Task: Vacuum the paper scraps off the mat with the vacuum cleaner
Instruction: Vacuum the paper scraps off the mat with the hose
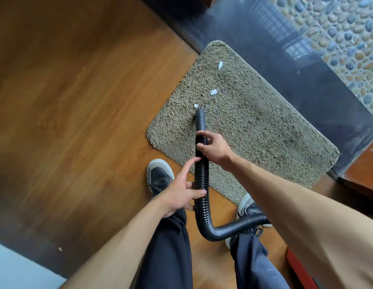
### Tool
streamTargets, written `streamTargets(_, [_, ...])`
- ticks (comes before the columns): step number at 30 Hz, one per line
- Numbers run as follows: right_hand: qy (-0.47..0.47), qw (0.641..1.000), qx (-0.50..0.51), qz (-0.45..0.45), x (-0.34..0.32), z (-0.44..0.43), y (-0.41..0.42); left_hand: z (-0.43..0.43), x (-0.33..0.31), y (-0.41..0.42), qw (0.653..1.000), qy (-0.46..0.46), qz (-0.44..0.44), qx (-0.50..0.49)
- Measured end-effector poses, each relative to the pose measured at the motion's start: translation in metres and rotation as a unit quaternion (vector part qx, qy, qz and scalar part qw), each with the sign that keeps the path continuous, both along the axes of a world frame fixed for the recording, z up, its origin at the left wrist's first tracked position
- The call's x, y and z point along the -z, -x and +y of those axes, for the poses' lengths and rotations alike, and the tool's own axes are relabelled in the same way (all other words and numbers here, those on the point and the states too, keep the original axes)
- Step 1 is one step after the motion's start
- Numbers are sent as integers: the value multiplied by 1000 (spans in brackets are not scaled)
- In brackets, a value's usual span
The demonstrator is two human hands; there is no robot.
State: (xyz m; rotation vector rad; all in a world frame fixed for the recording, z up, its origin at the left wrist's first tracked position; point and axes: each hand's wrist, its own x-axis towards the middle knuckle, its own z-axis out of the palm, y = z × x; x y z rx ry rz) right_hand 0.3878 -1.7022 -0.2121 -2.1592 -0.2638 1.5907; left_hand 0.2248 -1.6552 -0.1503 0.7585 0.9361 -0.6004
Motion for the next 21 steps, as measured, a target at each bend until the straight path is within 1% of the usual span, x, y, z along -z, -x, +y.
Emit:
streamTargets(5, [-3,999,-21,-28,-3,23,6,18,2,7,1000,14,2,-28])
streamTargets(7, [-1,999,-14,-32,-5,30,5,25,4,6,1000,11,-4,-23])
streamTargets(12, [32,999,9,-6,-5,34,-1,37,4,1,1000,22,-14,5])
streamTargets(21, [22,999,46,-14,-9,45,-25,50,-3,-25,1000,5,-25,17])
